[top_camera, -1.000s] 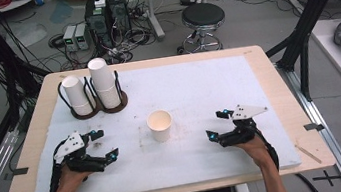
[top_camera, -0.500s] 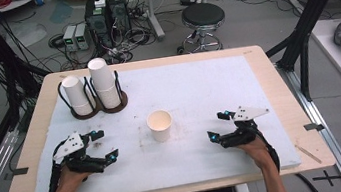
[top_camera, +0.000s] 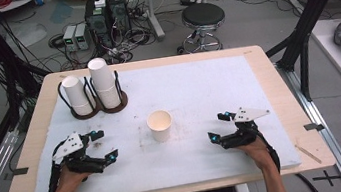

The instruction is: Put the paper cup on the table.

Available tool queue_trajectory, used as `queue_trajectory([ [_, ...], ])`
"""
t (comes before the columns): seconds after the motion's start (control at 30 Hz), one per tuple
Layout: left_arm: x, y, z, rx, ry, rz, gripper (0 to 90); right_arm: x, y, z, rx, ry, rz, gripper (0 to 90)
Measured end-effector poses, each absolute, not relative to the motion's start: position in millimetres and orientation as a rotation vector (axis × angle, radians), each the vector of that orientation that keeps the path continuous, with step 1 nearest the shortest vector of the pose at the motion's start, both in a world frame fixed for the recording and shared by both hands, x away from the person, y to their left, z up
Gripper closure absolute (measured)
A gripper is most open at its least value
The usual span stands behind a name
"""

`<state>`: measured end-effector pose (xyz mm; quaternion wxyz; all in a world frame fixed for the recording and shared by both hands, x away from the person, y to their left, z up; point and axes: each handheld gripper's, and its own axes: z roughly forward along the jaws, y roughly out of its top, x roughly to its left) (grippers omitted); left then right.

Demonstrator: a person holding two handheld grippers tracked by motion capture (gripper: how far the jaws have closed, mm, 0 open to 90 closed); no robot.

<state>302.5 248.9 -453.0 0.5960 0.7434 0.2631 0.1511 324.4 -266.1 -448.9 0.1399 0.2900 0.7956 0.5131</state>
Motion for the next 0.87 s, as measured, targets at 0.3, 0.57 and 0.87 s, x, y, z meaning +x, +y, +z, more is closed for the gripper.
queue_trajectory([
  [0.3, 302.5, 248.9, -453.0, 1.728, 0.612, 0.351, 6.7, 323.8, -263.5, -449.5, 0.825, 2.313, 1.496, 15.0],
  [0.57, 303.1, 248.9, -453.2, 1.726, 0.617, 0.345, 6.7, 324.2, -261.7, -449.5, 0.802, 2.328, 1.496, 15.0],
  [0.87, 302.7, 248.0, -453.1, 1.733, 0.617, 0.349, 6.7, 323.8, -258.9, -449.6, 0.802, 2.328, 1.498, 15.0],
])
